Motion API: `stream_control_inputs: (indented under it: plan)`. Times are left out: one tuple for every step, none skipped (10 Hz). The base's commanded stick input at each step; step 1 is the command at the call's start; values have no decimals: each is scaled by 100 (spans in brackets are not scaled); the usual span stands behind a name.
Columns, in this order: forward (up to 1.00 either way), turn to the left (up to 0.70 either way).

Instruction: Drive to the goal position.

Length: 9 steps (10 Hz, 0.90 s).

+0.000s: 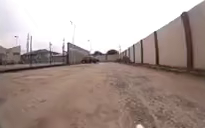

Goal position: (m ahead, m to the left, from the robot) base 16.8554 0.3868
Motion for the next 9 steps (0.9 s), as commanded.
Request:
stream_control_inputs:
  plan:
    - [70,0]
    - [70,0]
    - [70,0]
    - [70,0]
    - [70,0]
    - [70,0]
    - [70,0]
    - [70,0]
    - [70,0]
